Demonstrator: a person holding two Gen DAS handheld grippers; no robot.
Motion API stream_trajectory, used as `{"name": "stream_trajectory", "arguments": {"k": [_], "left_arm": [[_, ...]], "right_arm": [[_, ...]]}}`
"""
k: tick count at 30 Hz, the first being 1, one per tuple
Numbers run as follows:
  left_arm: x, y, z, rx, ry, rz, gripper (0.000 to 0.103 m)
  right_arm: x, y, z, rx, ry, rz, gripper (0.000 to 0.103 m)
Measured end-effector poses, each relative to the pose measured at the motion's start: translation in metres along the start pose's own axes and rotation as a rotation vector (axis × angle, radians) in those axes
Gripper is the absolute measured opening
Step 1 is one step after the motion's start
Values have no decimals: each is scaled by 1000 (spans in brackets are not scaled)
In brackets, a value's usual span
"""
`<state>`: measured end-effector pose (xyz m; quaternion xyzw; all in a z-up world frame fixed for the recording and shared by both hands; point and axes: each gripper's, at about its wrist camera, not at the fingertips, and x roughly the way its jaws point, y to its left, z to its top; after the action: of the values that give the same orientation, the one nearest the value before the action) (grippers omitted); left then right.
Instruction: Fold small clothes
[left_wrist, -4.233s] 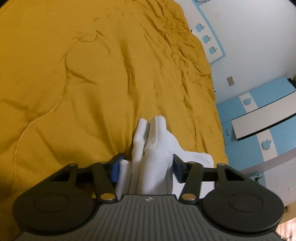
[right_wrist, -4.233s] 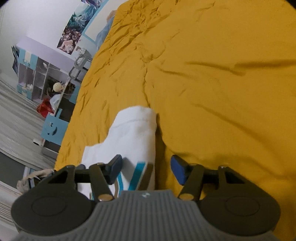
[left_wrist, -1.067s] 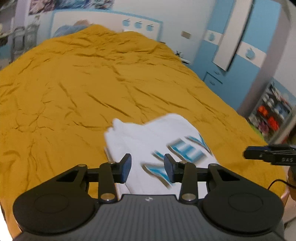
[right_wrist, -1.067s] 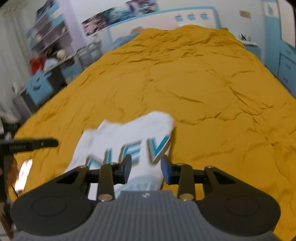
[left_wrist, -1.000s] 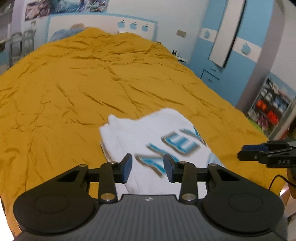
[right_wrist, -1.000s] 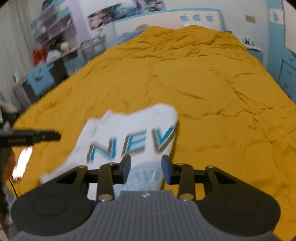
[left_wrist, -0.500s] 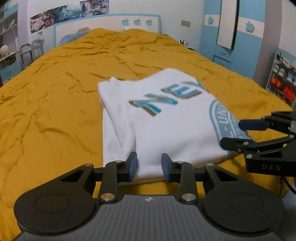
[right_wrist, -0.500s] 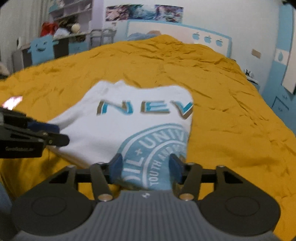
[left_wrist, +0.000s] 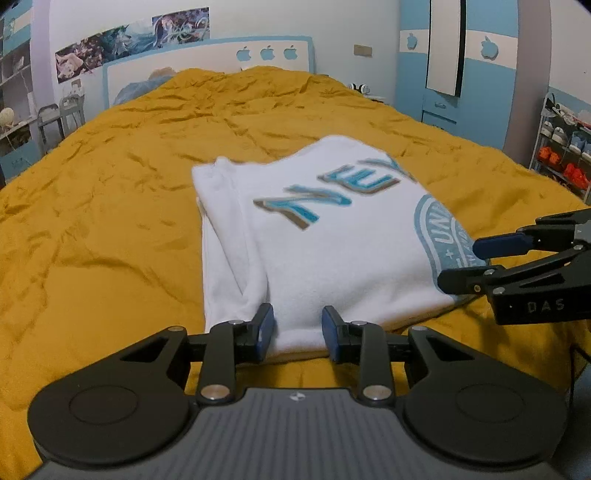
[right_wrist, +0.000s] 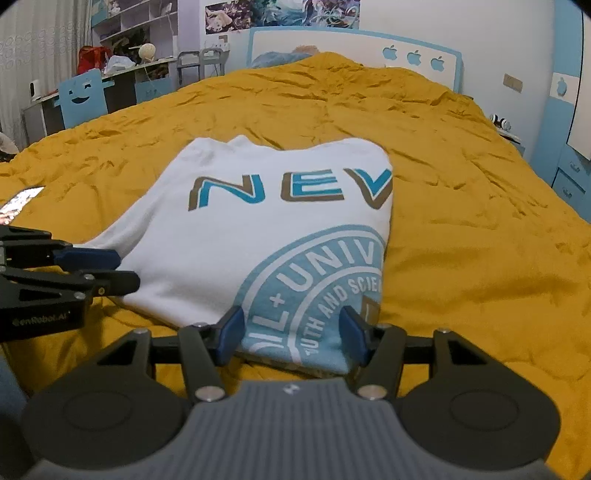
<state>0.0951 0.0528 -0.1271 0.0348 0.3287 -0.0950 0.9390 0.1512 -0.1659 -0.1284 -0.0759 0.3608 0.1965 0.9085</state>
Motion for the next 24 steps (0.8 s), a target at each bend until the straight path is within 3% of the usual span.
{"name": "stream_trajectory", "arguments": {"k": [5,6,9,11,14,18,24], "left_arm": [[-36,1,27,-31,-96,30,58],[-44,-1,34,-18,-117,55,60],[-71,-3,53,-20,-206,107,78],[-88,-4,61,-47,-276,118,93],[-110,-10,73,-61,-334,136,103],[-127,-18,86,-102,-340,160,103],[-129,-29,74,-157,-249,152,103]], "right_arm": [[-38,-12,31,69,-17,36,63],[-47,-13,38,69,-35,25,70],[-77,-12,55,75,-109,-12,82],[-93,-10,62,91,-136,-40,82],[-115,-5,64,120,-175,-80,82],[-142,4,58,107,-237,-122,82],[-167,14,35,109,-264,-154,82]]}}
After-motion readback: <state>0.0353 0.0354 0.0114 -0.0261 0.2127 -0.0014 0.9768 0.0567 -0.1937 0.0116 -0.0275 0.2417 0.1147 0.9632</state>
